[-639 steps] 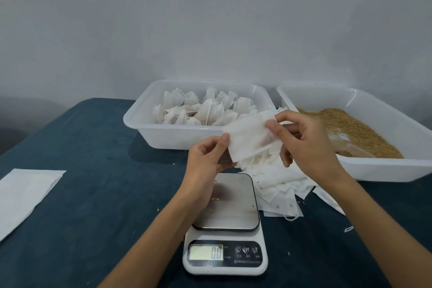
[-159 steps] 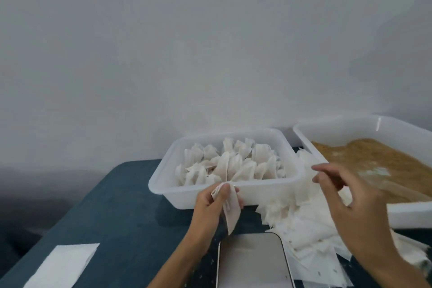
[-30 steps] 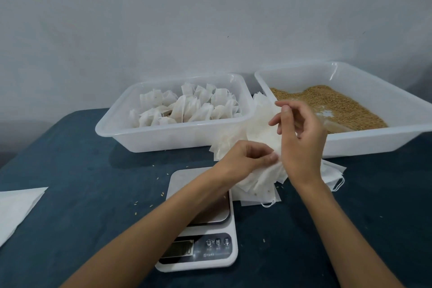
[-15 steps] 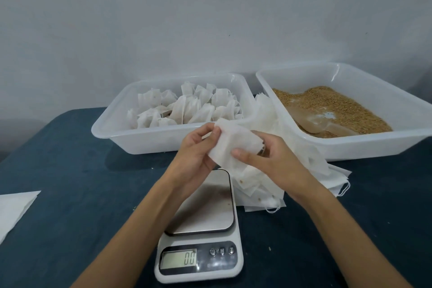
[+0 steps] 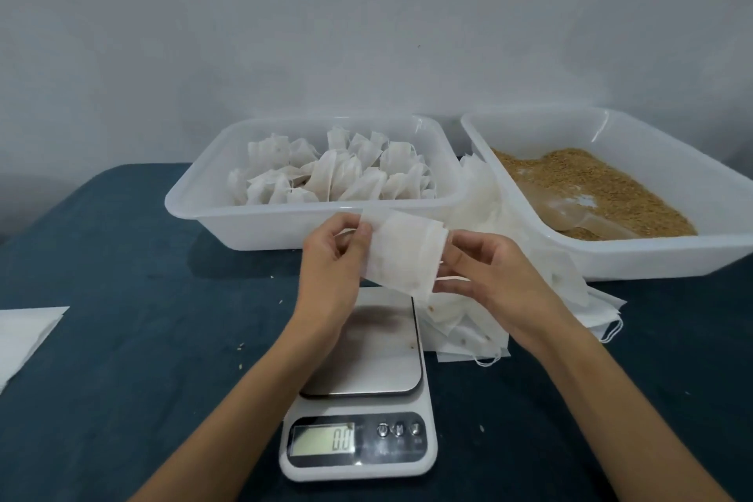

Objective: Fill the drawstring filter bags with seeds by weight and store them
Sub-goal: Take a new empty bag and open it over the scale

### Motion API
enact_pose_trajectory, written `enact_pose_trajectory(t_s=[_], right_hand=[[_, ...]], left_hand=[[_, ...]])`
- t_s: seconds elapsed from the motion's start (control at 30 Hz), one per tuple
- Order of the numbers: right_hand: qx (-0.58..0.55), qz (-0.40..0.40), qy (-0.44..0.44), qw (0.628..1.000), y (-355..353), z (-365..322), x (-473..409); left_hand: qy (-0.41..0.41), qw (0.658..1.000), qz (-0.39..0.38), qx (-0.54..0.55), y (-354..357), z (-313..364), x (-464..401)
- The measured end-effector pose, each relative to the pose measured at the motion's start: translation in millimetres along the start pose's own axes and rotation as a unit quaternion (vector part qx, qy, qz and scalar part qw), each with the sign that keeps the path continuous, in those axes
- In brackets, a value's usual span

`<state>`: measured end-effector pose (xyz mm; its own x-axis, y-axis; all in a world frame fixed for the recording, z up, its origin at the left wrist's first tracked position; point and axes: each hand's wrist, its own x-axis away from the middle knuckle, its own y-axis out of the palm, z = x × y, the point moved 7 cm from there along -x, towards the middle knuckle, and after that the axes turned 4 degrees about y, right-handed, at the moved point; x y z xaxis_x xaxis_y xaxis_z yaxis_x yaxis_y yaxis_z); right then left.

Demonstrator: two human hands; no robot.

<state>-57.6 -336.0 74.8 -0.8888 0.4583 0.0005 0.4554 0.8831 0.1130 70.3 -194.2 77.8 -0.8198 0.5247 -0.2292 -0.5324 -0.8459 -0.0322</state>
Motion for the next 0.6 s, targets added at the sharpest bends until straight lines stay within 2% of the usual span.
enact_pose_trajectory(t_s=[0.17, 0.27, 0.4, 0.53, 0.6], right_hand=[[0.005, -0.024, 0.011, 1.000, 3.5, 0.9, 1.8], [0.009, -0.030, 0.009, 0.999, 4.1, 1.6, 2.0], [0.000, -0.046, -0.001, 0.999, 6.4, -1.0, 2.6], [0.019, 0.022, -0.016, 0.999, -2.5, 3.1, 0.4], [0.033, 0.065, -0.038, 0.997, -8.1, 3.1, 0.7]], left_hand=[[0.012, 0.998, 0.039, -0.045, -3.4, 3.7, 2.7], [-0.008, 0.998, 0.059, -0.022, -6.2, 0.7, 2.7], [0.005, 0.997, 0.067, -0.032, -8.2, 0.6, 3.1], [0.020, 0.997, 0.055, -0.048, -3.2, 0.3, 7.3], [0.079, 0.991, 0.056, -0.088, -0.4, 10.9, 12.7]])
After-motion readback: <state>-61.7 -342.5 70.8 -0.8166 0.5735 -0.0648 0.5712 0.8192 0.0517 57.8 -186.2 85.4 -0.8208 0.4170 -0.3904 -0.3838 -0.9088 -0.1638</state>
